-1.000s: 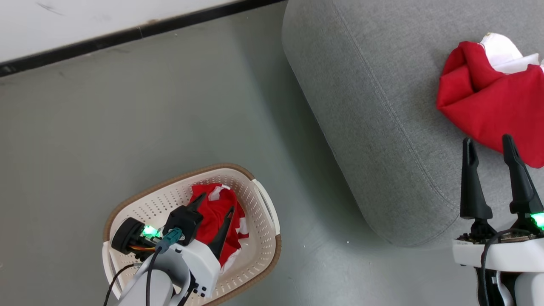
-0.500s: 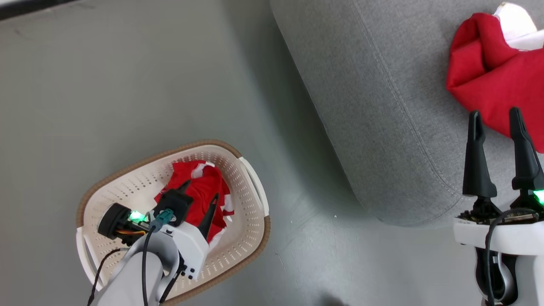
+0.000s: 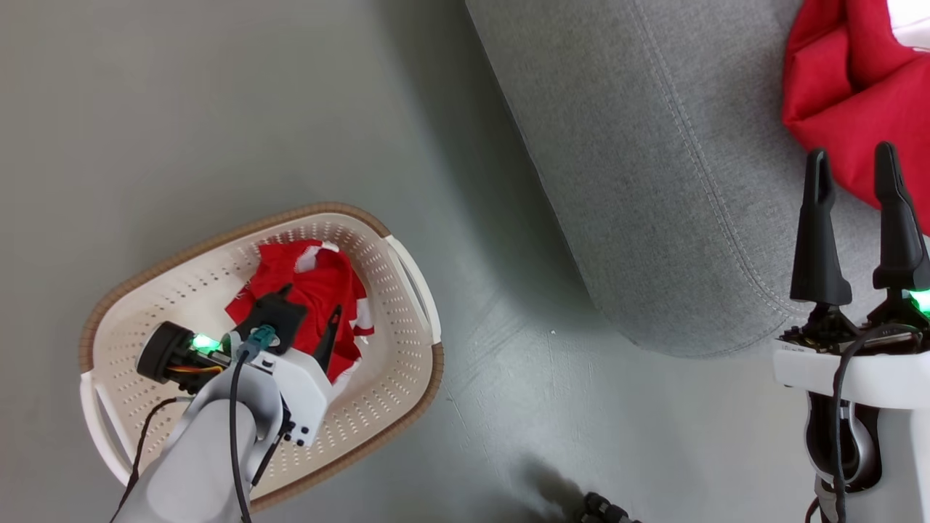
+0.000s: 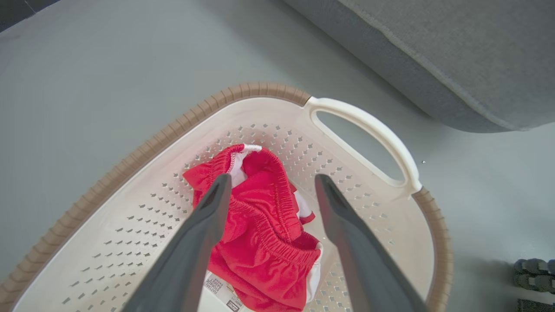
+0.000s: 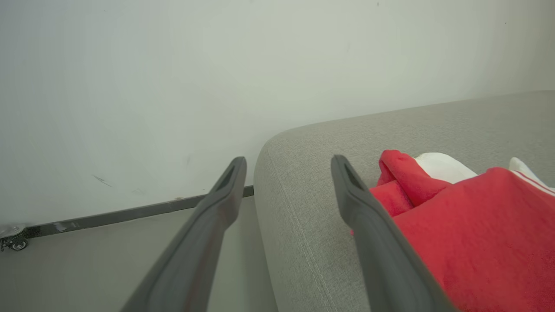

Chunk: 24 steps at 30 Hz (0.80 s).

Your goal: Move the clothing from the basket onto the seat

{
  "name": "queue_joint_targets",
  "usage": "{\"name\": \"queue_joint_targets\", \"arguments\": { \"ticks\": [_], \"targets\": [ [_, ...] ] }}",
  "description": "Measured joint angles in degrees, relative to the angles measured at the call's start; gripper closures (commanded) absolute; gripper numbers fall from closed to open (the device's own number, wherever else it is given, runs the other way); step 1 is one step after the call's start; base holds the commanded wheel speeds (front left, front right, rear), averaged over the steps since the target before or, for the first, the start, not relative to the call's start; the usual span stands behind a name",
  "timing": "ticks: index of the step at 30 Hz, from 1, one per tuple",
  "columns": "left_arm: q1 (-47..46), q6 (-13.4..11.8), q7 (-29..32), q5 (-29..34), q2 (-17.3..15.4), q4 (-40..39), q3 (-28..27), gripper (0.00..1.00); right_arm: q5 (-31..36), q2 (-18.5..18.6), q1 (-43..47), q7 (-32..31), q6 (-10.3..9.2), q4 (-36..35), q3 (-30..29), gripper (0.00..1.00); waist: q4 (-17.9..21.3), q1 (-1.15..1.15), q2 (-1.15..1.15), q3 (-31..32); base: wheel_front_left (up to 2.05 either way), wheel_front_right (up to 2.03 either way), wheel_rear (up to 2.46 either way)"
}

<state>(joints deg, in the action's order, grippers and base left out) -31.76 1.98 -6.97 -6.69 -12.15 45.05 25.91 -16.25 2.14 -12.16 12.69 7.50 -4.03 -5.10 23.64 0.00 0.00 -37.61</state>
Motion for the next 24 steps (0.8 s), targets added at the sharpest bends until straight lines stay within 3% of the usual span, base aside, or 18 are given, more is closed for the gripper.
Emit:
{"name": "queue_joint_targets", "arguments": {
  "ticks": [24],
  "targets": [
    [-6.2,-5.5,1.0,0.0,0.0,7.0,-2.9,0.0,-2.9,0.0,-5.3,1.4,0.0,2.7,2.8,0.0,2.8,0.0,0.0,-7.8,0.0,0.0,0.0]
  ]
}}
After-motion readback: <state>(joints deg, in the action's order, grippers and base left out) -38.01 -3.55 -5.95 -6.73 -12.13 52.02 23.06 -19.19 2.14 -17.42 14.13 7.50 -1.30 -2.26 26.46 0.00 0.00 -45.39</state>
